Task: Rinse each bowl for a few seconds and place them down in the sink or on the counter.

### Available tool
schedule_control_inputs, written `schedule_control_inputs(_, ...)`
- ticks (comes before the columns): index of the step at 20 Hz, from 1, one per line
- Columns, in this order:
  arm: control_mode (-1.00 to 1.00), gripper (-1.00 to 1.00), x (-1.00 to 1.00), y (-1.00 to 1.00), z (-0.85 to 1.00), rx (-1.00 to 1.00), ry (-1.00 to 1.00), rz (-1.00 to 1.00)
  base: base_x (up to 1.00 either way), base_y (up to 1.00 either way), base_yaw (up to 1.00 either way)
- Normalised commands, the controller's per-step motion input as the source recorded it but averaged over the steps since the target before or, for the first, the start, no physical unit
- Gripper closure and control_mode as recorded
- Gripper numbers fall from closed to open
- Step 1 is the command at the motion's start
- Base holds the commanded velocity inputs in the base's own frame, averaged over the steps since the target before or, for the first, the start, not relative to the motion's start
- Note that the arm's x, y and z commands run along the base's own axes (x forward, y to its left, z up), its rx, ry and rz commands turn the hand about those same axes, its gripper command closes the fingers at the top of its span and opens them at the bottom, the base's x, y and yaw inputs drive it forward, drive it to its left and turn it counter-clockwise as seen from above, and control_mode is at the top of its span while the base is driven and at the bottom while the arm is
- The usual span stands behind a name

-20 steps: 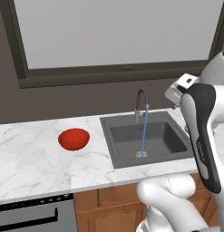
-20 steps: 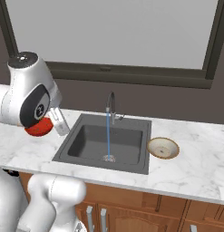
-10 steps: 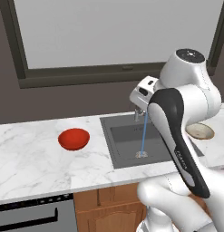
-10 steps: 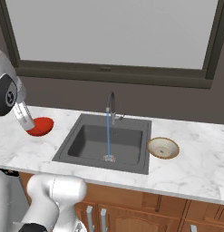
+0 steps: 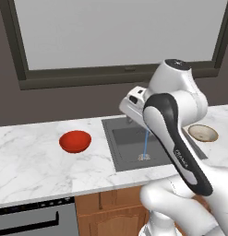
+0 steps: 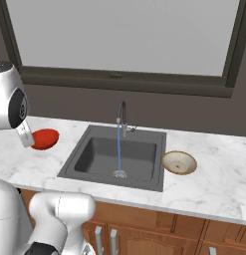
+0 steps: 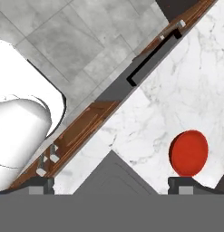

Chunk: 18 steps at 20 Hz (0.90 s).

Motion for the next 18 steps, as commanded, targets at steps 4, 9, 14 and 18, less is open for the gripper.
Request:
schedule_control_inputs(4, -1.0, -1.0, 0.31, 0.15, -0.41, 0.05, 0.12, 0.06, 0.0, 0.0, 0.0)
schedule_control_inputs(9, -1.0, -1.0, 0.25, 0.36, -0.17, -0.02, 0.09, 0.04, 0.0, 0.0, 0.0)
schedule_control_inputs(14, -1.0, -1.0, 0.32, 0.42, -0.18, -0.04, 0.06, 0.01, 0.0, 0.0, 0.0)
schedule_control_inputs(18, -1.0, -1.0, 0.29, 0.25, -0.17, -0.05, 0.04, 0.02, 0.0, 0.0, 0.0)
